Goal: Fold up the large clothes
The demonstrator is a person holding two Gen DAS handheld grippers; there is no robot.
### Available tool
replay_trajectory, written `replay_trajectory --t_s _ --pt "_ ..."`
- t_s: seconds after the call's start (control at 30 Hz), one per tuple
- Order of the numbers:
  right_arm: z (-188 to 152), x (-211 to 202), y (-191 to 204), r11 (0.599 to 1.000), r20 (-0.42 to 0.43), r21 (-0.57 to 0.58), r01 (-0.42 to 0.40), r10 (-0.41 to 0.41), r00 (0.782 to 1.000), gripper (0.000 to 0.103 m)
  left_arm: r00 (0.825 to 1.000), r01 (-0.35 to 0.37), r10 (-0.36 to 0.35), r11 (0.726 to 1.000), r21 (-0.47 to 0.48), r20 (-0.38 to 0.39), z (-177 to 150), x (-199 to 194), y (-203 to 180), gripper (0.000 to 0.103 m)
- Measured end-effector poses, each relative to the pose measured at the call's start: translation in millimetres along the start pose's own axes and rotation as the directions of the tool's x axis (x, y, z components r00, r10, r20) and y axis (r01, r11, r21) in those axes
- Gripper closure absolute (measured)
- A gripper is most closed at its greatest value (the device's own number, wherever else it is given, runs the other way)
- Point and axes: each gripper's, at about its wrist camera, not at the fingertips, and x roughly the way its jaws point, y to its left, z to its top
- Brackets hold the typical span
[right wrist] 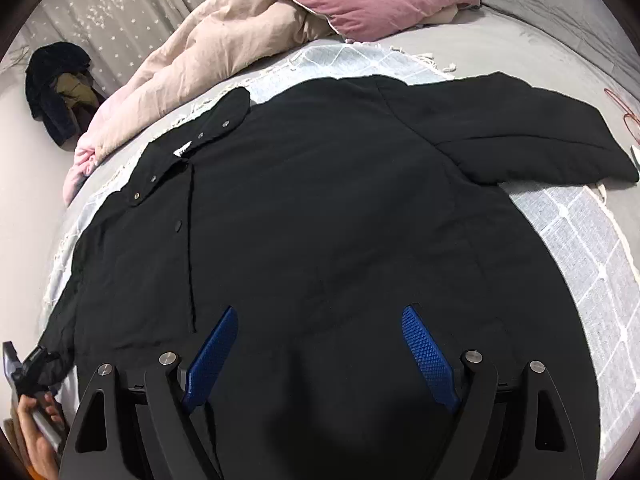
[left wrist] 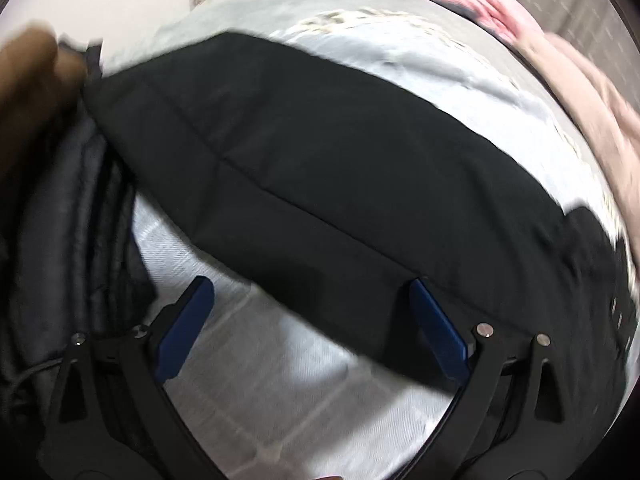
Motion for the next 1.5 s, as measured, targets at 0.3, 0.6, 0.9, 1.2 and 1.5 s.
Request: replay_trajectory --t_s 0.3,0.6,0.9,1.2,1.5 --pt "1.8 13.5 -19.2 0.997 -0.016 0.070 -0.016 0.017 1.000 0.018 0.986 -0.014 0.050 0.976 -0.215 0.160 31.9 9.5 16.6 0.035" --pt "2.8 18.8 -17.8 0.995 -0.032 0.079 -0.062 0.065 0.997 0.018 0.894 0.206 -0.140 0.972 -0.114 0.425 45.3 -93.0 -3.4 0.093" --pt "-1.0 17.0 6.5 0.995 -0.026 0.005 -0.104 0.105 0.994 0.018 0.723 0.450 -0.504 0.863 0.232 0.472 -2.2 -206.7 -92.3 0.093" --pt "1.6 19.5 15.5 0.994 -0.024 -0.019 -0.108 0.108 0.994 0.018 0.678 0.546 -0.720 0.629 0.553 0.150 -67.1 -226.7 -204.1 0.092" --pt "6.5 26.3 20.0 0.988 -0.020 -0.039 -0.152 0.151 0.988 0.018 0.677 0.489 -0.655 0.060 0.870 -0.335 -164.1 -214.6 -244.5 0.041"
